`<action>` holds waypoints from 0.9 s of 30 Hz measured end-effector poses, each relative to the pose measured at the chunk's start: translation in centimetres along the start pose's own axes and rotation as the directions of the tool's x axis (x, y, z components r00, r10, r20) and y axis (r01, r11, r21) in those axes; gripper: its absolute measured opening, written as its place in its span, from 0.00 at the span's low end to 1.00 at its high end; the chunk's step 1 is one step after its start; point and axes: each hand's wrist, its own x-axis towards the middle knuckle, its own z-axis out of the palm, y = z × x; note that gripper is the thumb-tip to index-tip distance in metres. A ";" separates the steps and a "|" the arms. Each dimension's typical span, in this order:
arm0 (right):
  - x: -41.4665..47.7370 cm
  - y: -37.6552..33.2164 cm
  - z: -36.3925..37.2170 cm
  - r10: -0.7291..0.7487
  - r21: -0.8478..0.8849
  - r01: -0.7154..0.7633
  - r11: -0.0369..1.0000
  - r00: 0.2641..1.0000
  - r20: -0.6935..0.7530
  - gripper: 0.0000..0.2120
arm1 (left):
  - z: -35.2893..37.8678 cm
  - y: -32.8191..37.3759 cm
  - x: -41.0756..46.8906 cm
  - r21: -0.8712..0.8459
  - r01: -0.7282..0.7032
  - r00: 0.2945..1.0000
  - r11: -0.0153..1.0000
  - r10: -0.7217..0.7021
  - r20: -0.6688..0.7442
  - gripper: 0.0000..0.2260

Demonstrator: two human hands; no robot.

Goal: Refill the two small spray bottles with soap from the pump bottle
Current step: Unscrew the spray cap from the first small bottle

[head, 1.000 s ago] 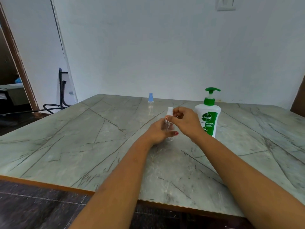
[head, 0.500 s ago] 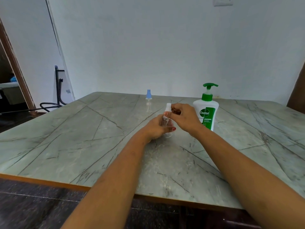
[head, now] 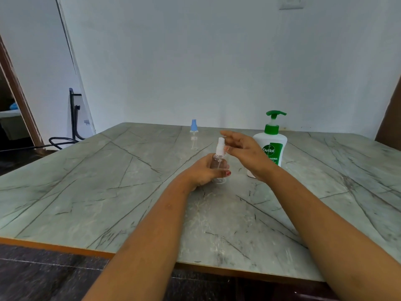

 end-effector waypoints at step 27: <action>0.1 -1.1 0.6 -0.059 -0.097 0.053 0.994 0.996 -0.066 0.20 | 0.2 0.1 0.0 -0.003 -0.013 1.000 1.000 0.013 0.020 0.26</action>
